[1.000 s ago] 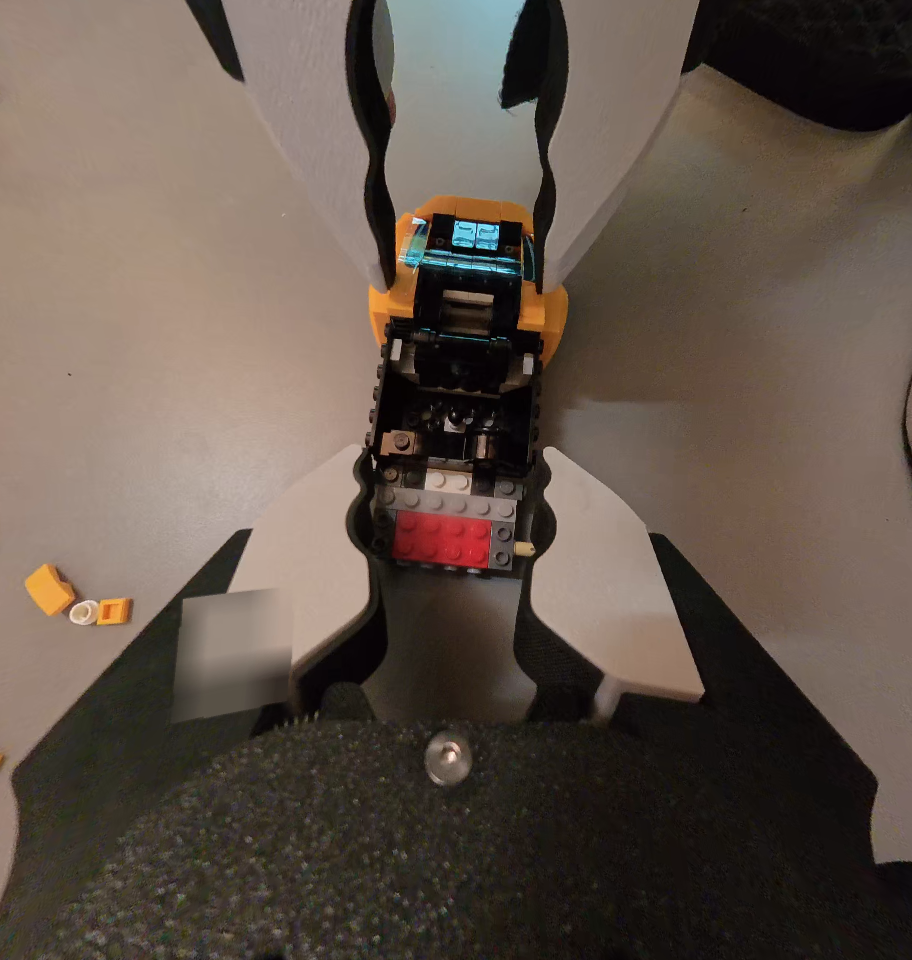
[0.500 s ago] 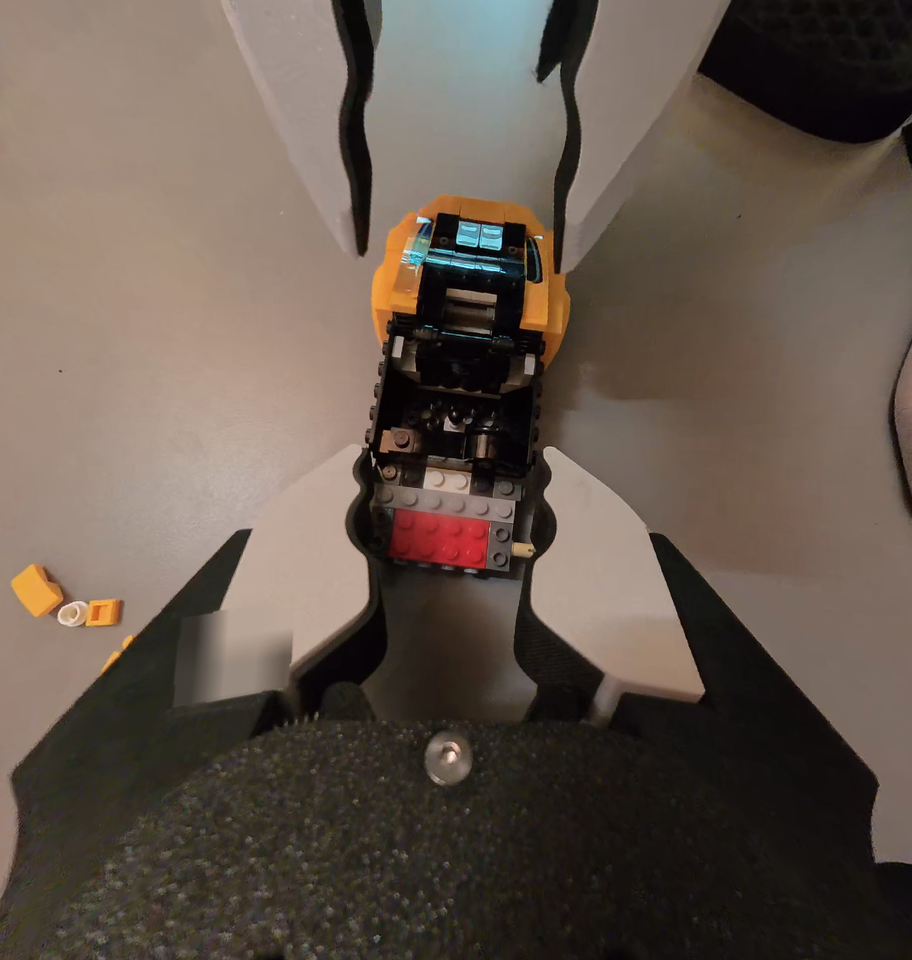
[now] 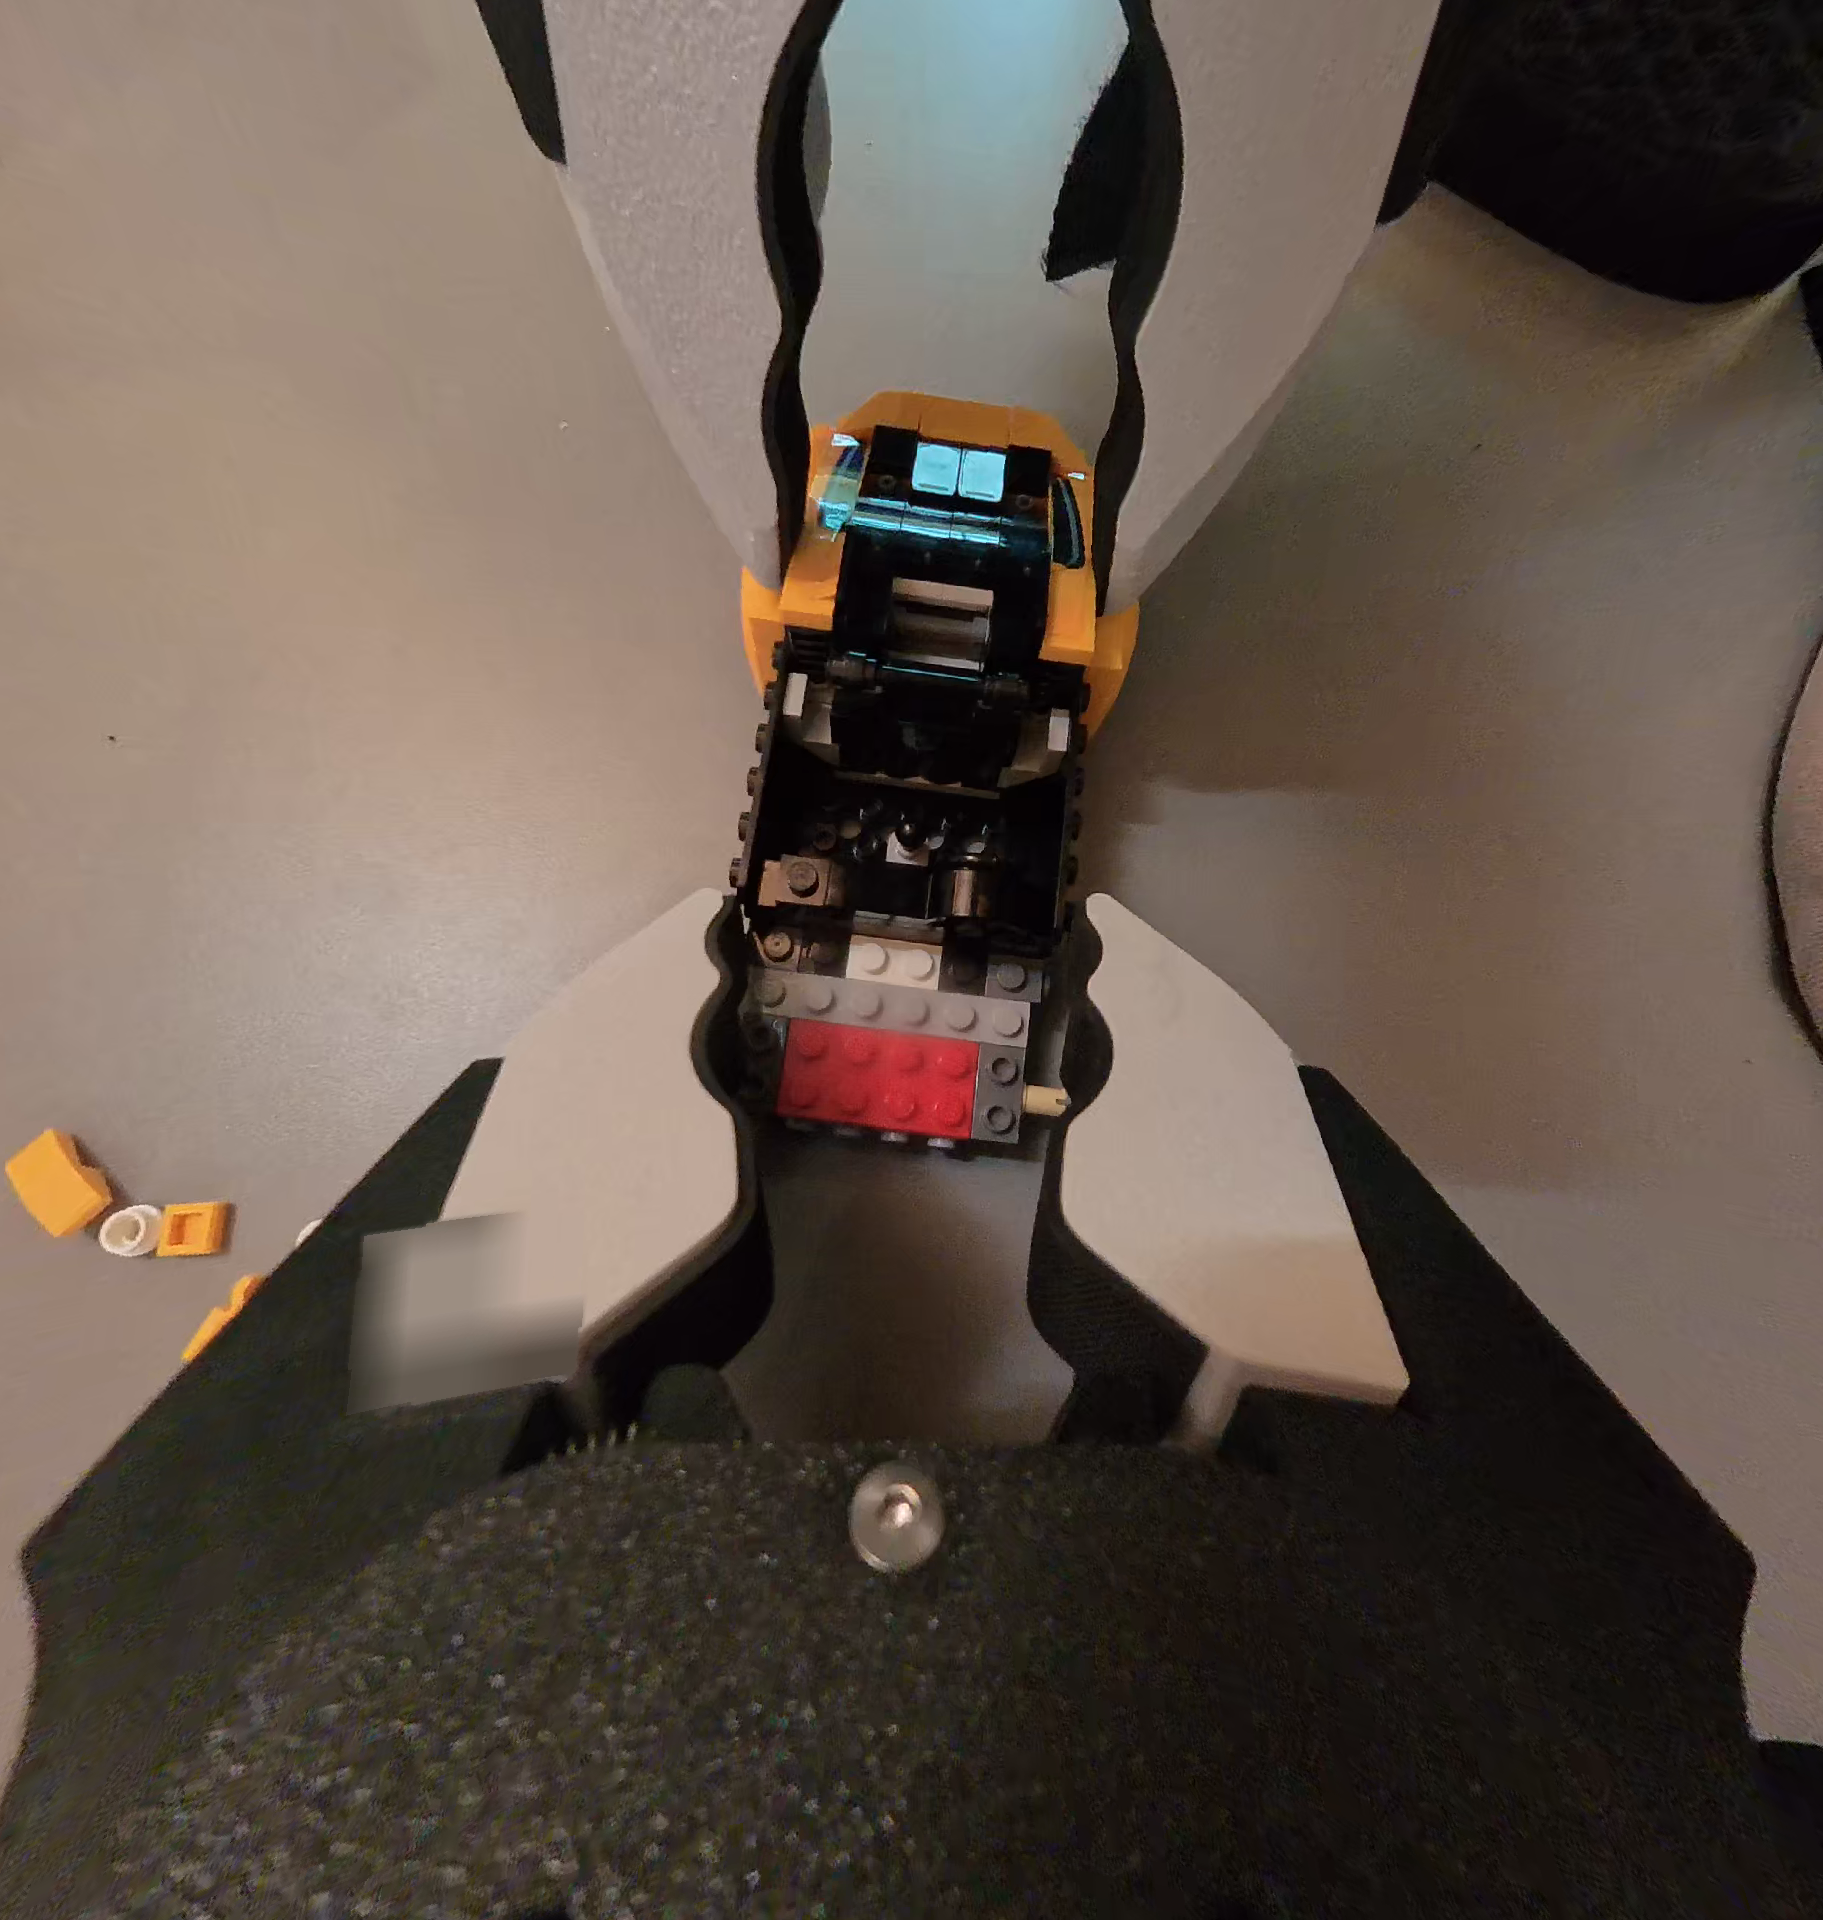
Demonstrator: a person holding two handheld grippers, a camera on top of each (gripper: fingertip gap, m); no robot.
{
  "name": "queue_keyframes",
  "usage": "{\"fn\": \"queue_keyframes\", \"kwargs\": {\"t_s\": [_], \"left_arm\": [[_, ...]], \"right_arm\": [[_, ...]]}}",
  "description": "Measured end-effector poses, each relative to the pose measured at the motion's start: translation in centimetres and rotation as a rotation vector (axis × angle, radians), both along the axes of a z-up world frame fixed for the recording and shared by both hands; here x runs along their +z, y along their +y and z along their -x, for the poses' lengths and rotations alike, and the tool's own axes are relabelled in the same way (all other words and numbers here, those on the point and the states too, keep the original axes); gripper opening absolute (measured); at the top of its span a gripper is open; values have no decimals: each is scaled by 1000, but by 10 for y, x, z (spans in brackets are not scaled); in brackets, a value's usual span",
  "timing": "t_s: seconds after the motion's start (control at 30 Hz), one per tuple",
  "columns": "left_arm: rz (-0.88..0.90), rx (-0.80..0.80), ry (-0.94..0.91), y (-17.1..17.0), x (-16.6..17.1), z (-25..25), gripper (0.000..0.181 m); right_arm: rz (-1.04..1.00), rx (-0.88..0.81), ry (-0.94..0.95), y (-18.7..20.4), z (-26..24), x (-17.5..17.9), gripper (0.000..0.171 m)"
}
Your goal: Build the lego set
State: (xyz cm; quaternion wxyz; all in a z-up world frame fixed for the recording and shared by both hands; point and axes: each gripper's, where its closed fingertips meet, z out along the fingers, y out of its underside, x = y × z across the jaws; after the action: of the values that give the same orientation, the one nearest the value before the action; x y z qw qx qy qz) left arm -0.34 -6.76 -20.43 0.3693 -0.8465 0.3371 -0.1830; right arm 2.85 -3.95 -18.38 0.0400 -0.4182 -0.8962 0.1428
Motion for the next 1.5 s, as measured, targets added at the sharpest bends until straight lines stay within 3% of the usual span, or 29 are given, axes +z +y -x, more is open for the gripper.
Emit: {"fn": "queue_keyframes", "kwargs": {"t_s": [0.5, 0.83, 1.03, 1.13, 1.3, 1.5], "left_arm": [[-4, 9, 6, 1, 0, 0, 58], [-30, 17, -4, 3, 8, 1, 57], [6, 32, -83, 3, 12, 0, 57], [16, 28, -101, 2, 13, -1, 57], [-24, 20, -133, 2, 24, -1, 62], [-257, -56, -263, -3, 78, 4, 76]], "right_arm": [[76, -42, 71, -2, 0, 2, 52], [99, -80, 218, 8, -6, 8, 78], [129, -95, 225, 1, -10, -17, 97], [165, -96, 232, 0, -4, -27, 85], [340, -104, 210, -3, -8, -21, 85], [879, -156, 255, -7, -22, 22, 85]]}}
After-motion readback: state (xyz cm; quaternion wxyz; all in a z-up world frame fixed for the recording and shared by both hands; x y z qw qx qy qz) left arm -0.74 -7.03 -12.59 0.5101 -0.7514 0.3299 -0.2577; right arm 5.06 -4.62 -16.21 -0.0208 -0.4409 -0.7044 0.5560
